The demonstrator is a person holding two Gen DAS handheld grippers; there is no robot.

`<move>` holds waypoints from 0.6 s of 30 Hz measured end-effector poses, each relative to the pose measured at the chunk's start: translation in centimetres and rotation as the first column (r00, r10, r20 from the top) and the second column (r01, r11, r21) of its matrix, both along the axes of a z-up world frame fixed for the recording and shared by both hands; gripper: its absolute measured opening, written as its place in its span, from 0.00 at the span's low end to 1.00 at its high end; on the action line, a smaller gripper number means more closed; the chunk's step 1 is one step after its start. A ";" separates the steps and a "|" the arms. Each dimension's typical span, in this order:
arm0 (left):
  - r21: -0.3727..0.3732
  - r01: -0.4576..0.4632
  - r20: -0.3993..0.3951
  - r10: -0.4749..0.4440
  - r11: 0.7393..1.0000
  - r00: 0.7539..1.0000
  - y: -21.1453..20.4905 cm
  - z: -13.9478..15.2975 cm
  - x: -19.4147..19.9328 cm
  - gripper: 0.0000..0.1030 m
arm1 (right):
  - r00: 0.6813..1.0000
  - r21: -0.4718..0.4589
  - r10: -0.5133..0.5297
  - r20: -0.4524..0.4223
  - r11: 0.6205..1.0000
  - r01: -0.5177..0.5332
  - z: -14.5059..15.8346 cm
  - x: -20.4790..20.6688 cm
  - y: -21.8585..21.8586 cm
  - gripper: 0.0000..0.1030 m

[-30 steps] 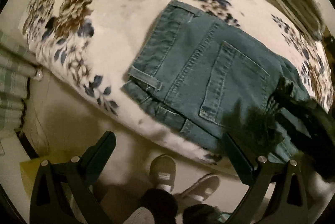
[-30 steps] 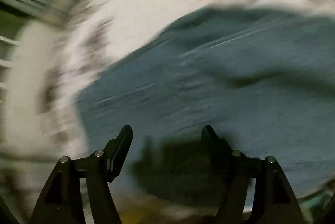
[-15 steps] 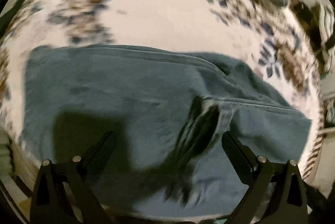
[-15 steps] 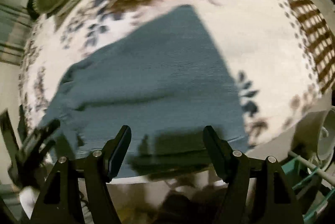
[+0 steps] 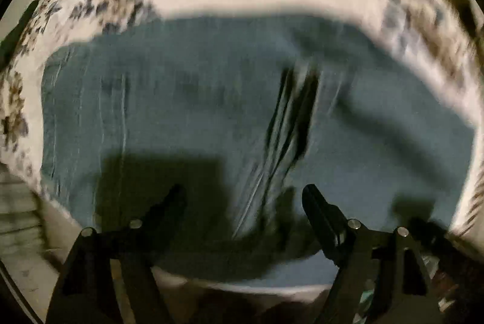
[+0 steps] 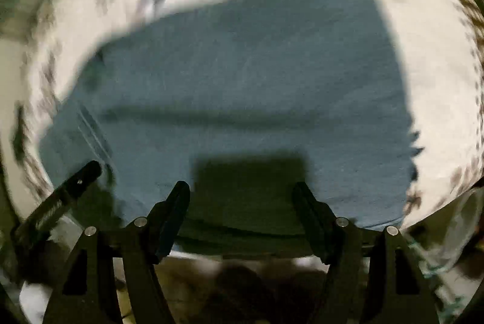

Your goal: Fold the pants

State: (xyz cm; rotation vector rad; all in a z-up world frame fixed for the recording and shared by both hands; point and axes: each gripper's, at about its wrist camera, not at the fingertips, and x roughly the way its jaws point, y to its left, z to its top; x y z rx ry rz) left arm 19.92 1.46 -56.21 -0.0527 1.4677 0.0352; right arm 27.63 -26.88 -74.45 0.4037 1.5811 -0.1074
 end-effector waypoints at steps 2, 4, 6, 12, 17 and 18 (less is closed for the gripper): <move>-0.022 -0.020 -0.030 0.019 1.000 0.999 0.8 -0.9 -1.7 0.76 | 0.996 -0.047 0.068 -0.050 0.996 -0.070 -0.8 -0.4 1.4 0.67; -0.043 -0.029 -0.027 0.027 0.999 0.999 1.4 -0.5 -2.8 0.77 | 0.991 -0.072 0.124 -0.055 0.989 -0.128 -0.5 -1.1 2.2 0.67; -0.036 -0.016 -0.040 0.015 0.999 0.999 1.4 -0.3 -3.3 0.77 | 0.986 -0.073 0.155 -0.064 0.985 -0.159 -0.6 -1.8 2.4 0.67; -0.091 -0.085 -0.043 0.081 0.992 0.996 2.8 0.3 -2.5 0.77 | 0.990 -0.042 0.130 -0.056 0.990 -0.132 -0.2 -1.1 1.7 0.67; -0.319 -0.300 0.094 0.345 0.899 0.934 10.1 5.0 -4.7 0.84 | 0.996 0.017 0.050 0.074 0.999 -0.052 2.8 -0.9 0.0 0.86; -0.338 -0.342 0.101 0.395 0.877 0.913 11.9 5.1 -5.4 0.94 | 0.994 0.026 0.044 0.105 0.999 -0.047 3.3 -0.9 -0.2 0.86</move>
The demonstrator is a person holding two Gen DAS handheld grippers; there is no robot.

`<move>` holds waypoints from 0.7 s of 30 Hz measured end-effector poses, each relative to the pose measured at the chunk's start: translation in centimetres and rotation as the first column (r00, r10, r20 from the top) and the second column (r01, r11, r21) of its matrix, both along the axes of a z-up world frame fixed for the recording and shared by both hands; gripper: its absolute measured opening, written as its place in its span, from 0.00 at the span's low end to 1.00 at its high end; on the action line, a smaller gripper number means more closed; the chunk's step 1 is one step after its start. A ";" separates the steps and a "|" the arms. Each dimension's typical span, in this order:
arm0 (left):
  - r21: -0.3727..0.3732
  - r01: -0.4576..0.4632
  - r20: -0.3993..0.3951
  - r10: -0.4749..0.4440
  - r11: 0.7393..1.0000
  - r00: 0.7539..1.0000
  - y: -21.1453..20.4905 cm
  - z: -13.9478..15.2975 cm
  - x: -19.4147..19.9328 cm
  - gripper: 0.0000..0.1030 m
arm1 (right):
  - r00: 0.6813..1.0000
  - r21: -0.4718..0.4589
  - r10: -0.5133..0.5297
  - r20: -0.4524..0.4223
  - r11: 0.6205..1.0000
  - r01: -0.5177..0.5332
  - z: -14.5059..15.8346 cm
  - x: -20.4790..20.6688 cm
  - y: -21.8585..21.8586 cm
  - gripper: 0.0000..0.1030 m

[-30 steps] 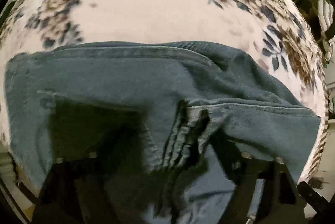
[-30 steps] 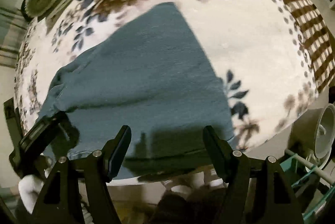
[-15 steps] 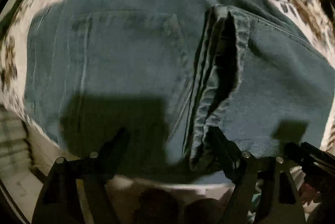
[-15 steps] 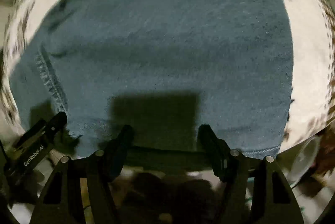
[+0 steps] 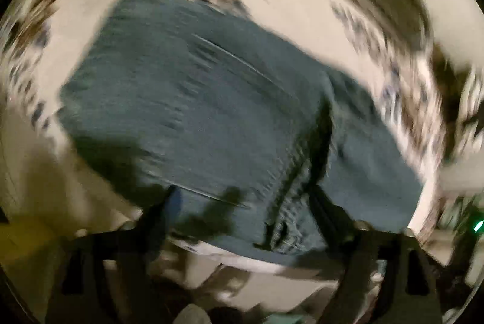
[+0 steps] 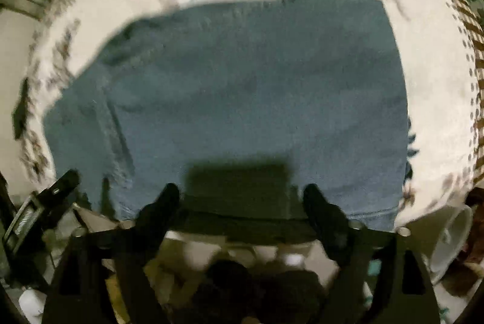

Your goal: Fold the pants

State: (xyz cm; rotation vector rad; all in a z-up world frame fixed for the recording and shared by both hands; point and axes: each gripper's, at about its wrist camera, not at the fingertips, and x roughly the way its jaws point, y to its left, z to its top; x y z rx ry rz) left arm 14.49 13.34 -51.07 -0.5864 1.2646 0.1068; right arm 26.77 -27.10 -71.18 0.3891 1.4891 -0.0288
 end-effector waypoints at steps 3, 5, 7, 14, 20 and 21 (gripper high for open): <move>-0.007 -0.177 0.011 0.177 0.984 0.984 5.5 -1.1 -2.0 0.97 | 1.000 -0.029 0.013 0.010 1.000 -0.012 -0.1 0.4 0.0 0.86; -0.006 -0.275 -0.007 0.275 0.961 0.961 8.6 -3.4 -3.3 0.97 | 1.000 -0.029 0.013 -0.010 0.999 -0.014 -0.8 0.5 0.2 0.86; -0.045 -0.383 -0.021 0.383 0.923 0.924 10.6 -5.6 -3.7 0.95 | 1.000 -0.034 0.003 -0.026 0.999 -0.004 -1.6 0.3 0.1 0.86; -0.051 -0.516 0.091 0.518 0.855 0.850 13.8 -6.4 -3.4 0.51 | 0.999 -0.041 -0.030 -0.026 0.999 0.029 -4.1 1.2 1.7 0.86; 0.015 -0.514 0.162 0.505 0.858 0.848 11.7 -4.7 -2.5 0.25 | 0.999 -0.176 -0.003 -0.046 0.984 -0.005 -4.8 2.1 2.7 0.86; 0.039 -0.492 0.196 0.476 0.870 0.857 11.0 -3.7 -2.4 0.23 | 0.998 -0.221 0.012 -0.057 0.975 -0.025 -4.9 2.3 3.0 0.86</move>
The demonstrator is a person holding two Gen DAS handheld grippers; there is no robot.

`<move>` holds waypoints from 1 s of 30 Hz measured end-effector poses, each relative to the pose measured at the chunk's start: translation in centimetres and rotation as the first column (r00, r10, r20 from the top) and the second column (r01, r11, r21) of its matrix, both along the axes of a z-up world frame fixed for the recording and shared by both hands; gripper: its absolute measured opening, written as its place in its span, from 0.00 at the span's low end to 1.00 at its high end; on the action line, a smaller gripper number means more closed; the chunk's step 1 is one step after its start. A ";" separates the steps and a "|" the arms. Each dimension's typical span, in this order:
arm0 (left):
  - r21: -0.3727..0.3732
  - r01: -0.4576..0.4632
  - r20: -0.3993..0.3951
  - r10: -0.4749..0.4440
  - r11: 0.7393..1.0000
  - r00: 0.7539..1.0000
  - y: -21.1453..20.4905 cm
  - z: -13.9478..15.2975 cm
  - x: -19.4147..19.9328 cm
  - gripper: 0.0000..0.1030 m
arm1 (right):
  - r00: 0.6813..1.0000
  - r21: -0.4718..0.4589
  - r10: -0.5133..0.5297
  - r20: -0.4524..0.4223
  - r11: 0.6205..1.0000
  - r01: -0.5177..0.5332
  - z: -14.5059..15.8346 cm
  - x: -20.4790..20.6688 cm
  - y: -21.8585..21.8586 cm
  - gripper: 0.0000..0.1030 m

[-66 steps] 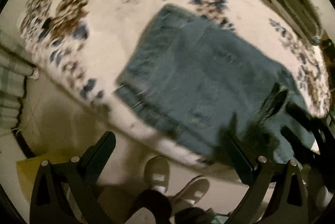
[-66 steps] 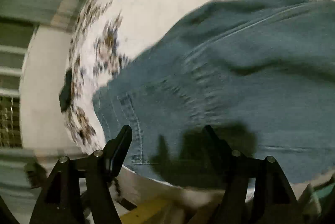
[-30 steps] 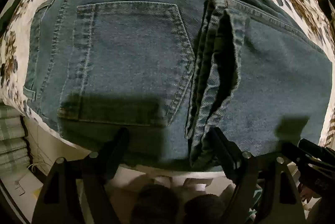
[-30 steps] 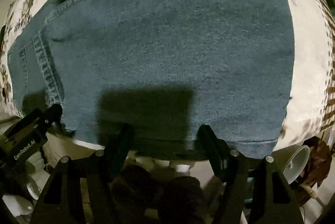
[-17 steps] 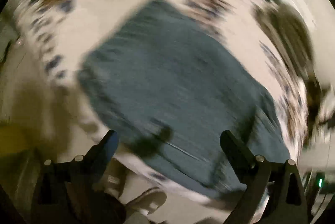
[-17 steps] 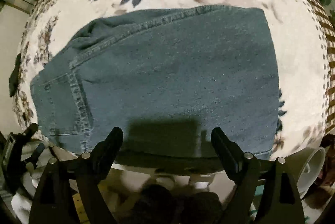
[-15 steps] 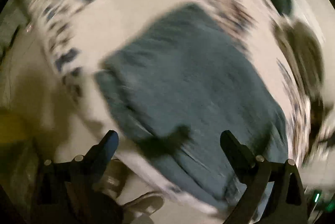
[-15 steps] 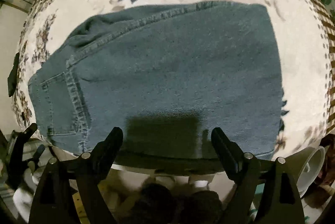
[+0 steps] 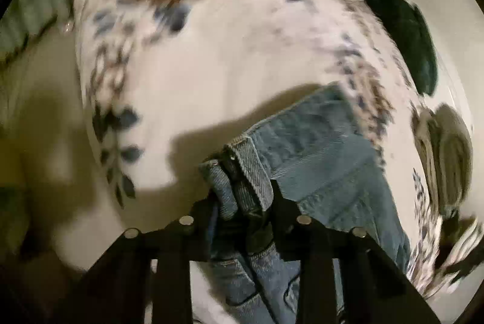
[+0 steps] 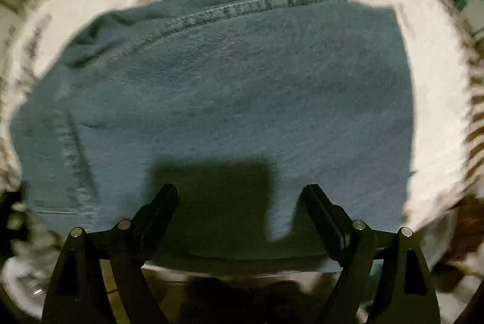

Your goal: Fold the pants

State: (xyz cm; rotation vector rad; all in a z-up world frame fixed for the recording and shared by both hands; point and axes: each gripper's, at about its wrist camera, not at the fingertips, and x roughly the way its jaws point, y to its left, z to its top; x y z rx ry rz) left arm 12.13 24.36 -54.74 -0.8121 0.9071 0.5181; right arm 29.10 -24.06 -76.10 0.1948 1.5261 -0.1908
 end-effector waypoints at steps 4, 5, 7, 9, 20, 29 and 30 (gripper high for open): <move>0.161 0.113 0.073 -0.126 0.980 0.989 -3.0 5.2 -0.4 0.22 | 1.000 -0.053 0.029 -0.006 0.998 -0.029 0.0 0.9 1.0 0.99; 0.204 0.146 0.094 -0.168 0.968 0.981 -4.4 6.8 -0.2 0.22 | 0.999 -0.059 0.036 0.005 0.998 -0.035 0.2 0.9 1.1 0.99; 0.285 0.212 0.114 -0.253 0.935 0.961 -7.1 9.8 0.3 0.22 | 0.998 -0.073 0.054 0.026 0.996 -0.052 0.8 1.0 1.0 0.99; 0.333 0.261 0.148 -0.323 0.906 0.935 -9.9 12.5 1.0 0.22 | 0.998 -0.049 0.053 0.043 0.998 -0.051 1.4 0.8 0.4 0.99; 0.408 0.563 0.218 -0.675 0.719 0.705 -29.4 19.7 0.9 0.21 | 0.987 0.032 -0.135 0.087 0.991 0.133 4.6 -3.7 -11.2 0.99; 0.353 0.817 0.089 -0.886 0.455 0.455 -46.4 12.0 1.3 0.21 | 0.940 -0.014 -0.338 0.046 0.941 0.339 3.7 -12.4 -27.4 0.99; 0.335 0.845 0.050 -0.903 0.418 0.427 -48.0 10.6 1.5 0.21 | 0.935 -0.017 -0.352 0.038 0.936 0.352 3.5 -12.9 -28.6 0.99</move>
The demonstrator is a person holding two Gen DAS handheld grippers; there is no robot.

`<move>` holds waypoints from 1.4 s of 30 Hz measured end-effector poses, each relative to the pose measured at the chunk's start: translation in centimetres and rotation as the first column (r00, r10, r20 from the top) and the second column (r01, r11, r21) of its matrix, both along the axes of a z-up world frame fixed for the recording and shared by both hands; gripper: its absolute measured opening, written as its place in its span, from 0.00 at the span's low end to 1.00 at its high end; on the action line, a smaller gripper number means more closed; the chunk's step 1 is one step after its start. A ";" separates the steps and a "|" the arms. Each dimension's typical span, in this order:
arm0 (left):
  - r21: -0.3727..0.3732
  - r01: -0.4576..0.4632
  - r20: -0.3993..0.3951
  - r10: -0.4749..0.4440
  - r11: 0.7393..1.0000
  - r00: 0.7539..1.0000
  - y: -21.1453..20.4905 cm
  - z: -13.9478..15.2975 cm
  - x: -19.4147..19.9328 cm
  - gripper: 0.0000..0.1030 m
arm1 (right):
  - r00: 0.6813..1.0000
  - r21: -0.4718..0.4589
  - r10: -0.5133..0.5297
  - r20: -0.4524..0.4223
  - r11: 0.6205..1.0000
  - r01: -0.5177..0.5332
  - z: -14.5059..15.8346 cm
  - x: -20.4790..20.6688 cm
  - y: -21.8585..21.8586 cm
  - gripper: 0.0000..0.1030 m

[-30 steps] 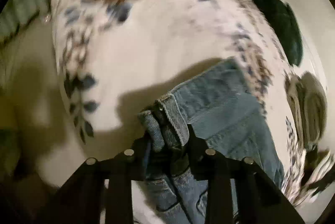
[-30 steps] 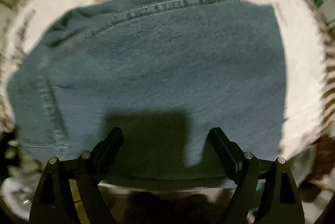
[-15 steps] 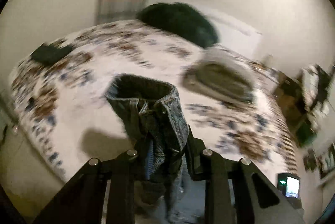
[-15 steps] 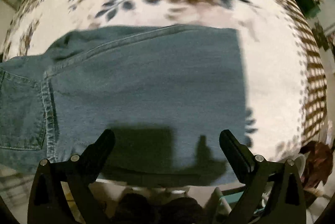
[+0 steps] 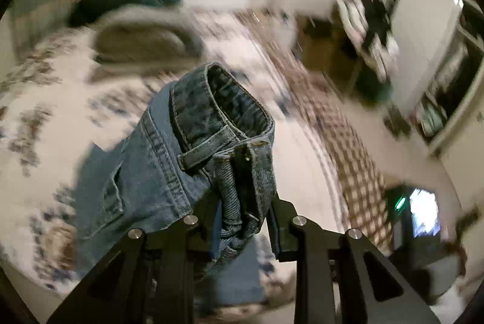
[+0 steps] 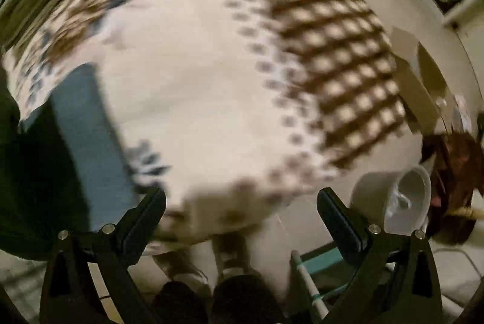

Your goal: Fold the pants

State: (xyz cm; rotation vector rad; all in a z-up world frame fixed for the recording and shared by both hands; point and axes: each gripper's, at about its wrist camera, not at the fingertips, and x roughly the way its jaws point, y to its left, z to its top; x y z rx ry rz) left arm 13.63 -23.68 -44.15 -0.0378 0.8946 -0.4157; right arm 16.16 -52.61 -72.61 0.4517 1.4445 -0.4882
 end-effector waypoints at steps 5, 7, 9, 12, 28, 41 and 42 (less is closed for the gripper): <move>0.149 0.169 -0.247 -0.129 0.974 0.960 -4.7 -7.1 1.2 0.31 | 0.997 0.059 -0.072 0.026 0.996 0.070 -0.4 -2.8 -5.6 0.99; 0.084 0.175 -0.261 -0.147 0.981 0.954 -3.7 -6.5 1.6 0.49 | 0.993 0.117 -0.086 0.084 0.990 0.076 0.3 -3.2 -7.8 0.99; 0.017 0.160 -0.290 -0.148 0.987 0.945 -2.3 -4.9 1.9 0.87 | 0.985 0.177 -0.095 0.147 0.982 0.068 1.4 -2.7 -8.8 0.99; -0.064 0.076 -0.299 -0.092 0.995 0.950 1.4 -2.1 1.9 0.94 | 0.965 0.305 -0.061 0.257 0.952 -0.020 2.5 -0.1 -9.0 0.99; 0.178 -0.338 -0.330 0.379 0.924 0.864 20.0 -4.9 8.0 0.94 | 0.939 0.649 -0.022 0.342 0.728 -0.220 -4.7 10.4 -1.9 0.30; 0.156 -0.253 -0.422 0.296 0.955 0.857 15.2 -9.9 16.6 0.96 | 0.954 0.514 -0.126 0.272 0.857 -0.033 -0.1 3.4 -7.1 0.24; 0.170 -0.248 -0.436 0.298 0.954 0.849 15.2 -10.7 17.0 1.00 | 0.957 0.515 -0.132 0.257 0.857 -0.020 -0.7 3.4 -7.5 0.24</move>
